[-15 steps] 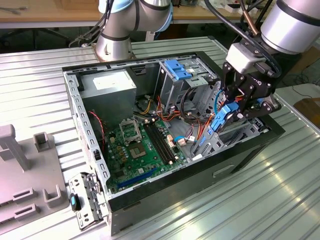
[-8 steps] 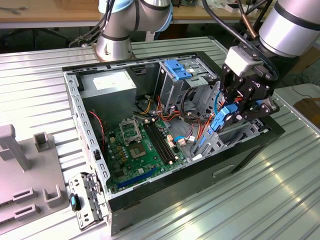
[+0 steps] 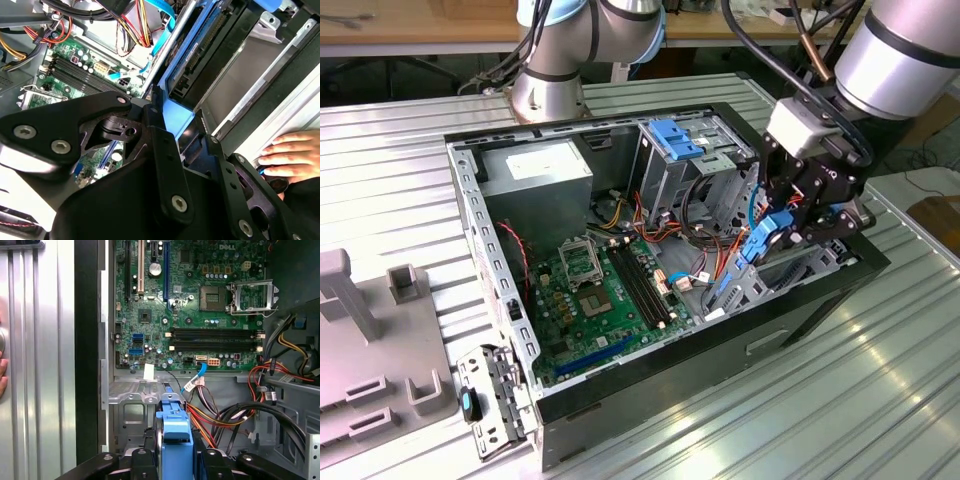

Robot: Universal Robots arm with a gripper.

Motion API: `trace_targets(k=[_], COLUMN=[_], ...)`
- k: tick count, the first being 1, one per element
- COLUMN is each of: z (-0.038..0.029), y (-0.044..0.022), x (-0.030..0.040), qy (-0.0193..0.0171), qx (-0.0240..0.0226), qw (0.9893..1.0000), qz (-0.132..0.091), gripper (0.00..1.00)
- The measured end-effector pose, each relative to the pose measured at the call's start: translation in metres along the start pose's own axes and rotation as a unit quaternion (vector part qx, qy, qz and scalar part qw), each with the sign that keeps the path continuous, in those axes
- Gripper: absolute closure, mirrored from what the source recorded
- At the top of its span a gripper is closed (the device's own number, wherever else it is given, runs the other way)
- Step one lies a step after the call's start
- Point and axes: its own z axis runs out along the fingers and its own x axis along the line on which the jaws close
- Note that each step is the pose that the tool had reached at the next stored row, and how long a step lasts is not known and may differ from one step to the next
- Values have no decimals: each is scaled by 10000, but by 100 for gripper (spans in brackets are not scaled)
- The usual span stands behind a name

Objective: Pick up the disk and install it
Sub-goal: 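Insert the disk into the insertion slot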

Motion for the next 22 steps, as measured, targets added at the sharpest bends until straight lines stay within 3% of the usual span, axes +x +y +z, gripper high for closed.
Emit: trace_targets(k=[12,14,19,20,22], z=[40,39,40,41,43], y=[0,0,-12,-27,-61], x=[2,3,3,3,4], qy=[-1,0,-1,0,0], qx=[1,0,0,0,0], qw=[10000,10000,10000,10000,10000], qz=[-1,-1,0,0,0], gripper=[63,55,55,57,70])
